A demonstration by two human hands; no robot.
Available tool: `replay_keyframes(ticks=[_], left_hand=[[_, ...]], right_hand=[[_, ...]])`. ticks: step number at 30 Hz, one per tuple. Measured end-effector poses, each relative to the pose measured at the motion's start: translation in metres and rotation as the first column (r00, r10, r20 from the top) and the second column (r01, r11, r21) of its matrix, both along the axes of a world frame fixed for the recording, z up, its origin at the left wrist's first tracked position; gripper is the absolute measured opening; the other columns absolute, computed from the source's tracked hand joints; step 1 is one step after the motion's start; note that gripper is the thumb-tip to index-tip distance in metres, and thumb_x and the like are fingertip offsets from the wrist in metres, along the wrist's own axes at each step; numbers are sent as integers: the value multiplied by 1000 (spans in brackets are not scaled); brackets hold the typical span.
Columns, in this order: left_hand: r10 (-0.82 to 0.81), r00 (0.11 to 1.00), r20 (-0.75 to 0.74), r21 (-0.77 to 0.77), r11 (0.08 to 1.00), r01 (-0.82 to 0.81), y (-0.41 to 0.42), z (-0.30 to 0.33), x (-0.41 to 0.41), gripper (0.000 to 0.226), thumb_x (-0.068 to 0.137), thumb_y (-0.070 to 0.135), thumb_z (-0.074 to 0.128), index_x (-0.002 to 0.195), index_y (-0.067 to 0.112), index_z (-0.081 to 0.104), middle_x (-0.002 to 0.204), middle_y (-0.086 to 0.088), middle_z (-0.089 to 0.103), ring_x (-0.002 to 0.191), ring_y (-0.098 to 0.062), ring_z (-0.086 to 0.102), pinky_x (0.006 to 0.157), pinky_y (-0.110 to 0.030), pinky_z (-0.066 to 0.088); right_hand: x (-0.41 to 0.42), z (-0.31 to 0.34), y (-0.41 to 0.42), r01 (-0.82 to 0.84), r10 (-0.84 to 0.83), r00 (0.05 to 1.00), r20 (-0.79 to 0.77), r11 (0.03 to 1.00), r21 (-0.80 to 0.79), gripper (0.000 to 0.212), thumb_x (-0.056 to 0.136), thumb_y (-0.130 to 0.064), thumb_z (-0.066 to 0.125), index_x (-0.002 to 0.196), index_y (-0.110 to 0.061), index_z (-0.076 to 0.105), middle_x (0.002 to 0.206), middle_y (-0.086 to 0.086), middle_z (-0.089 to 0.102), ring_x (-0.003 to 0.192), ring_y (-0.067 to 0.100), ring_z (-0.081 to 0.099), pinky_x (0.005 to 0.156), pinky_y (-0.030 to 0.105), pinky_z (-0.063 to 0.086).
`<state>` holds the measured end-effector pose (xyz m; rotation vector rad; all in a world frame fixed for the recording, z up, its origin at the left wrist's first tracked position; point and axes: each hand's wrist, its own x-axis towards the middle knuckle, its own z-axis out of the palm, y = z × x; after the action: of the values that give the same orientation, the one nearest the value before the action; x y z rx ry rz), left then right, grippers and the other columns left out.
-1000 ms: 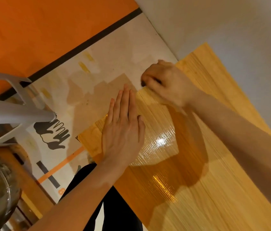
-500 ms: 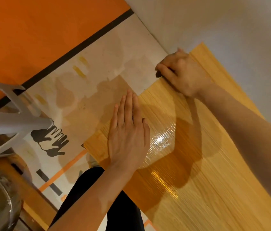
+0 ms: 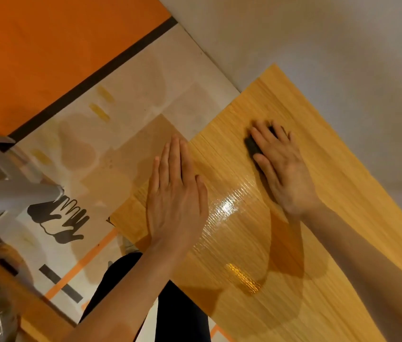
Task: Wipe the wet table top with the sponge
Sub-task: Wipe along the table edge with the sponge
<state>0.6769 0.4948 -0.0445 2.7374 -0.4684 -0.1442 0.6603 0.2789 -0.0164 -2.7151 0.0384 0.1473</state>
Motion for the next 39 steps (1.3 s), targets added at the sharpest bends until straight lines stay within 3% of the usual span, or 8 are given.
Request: replay_keyframes(ticks=[5,14,18,22,24,30,35,39], left_hand=[[12,1000,-10,8,1000,-12,-1,0,-1,63,106,34,17,159,1,10,168,-15,11,156,-23,13,127,-40,10],[-5,1000,-31,-31,1000,4,-5,1,2,64,106,35,20,159,1,12,168,-15,4,156,-24,-2,128,-44,5],[-44,999,-26,-66,997,43,-38,4,14,65,106,35,20,160,2,7,169,-16,1,157,-25,-4,128,-42,2],[-32,999,17,-30,999,33,-59,-3,23,64,108,36,21,159,0,9,168,-20,4,157,-28,1,127,-39,-1],[-30,998,56,7,1000,30,-60,-7,23,64,108,36,21,159,-2,13,168,-20,7,157,-30,5,127,-41,2],[-34,998,46,17,999,33,-61,-9,25,63,108,39,16,161,5,6,170,-14,0,158,-26,-3,127,-34,-8],[-27,998,60,-8,1000,28,-63,-8,25,63,107,33,28,160,1,12,170,-13,3,158,-24,-2,128,-37,-4],[-20,999,36,31,999,19,-63,-8,26,64,106,34,24,160,2,10,170,-12,1,158,-22,-3,128,-39,-2]], right_hand=[[89,-16,-10,5,-4,998,67,1000,-16,47,107,-31,30,152,-16,30,159,0,26,151,20,10,123,40,3],[20,-5,-45,-131,133,989,62,990,-44,48,105,-30,30,151,-14,32,159,-1,27,150,18,11,123,46,10],[94,-12,-27,37,-34,993,113,999,-25,45,105,-31,30,145,-13,44,152,3,41,148,26,20,122,48,11],[118,-15,-5,-394,399,916,53,915,-86,47,102,-35,24,125,-17,60,128,2,60,137,26,40,119,43,14],[129,-14,-28,-444,448,891,68,893,-72,42,103,-34,27,119,-16,62,122,2,62,127,26,48,116,40,21],[159,-18,-59,-2,16,996,90,987,-158,46,99,-31,23,103,-15,66,110,3,65,114,27,53,110,39,28],[136,-21,-30,-283,294,953,67,949,-141,40,103,-33,28,116,-17,63,121,1,63,127,25,48,116,42,19],[148,-25,-49,107,-94,990,108,986,-124,44,106,-32,26,140,-15,49,147,3,48,145,25,27,120,40,9]])
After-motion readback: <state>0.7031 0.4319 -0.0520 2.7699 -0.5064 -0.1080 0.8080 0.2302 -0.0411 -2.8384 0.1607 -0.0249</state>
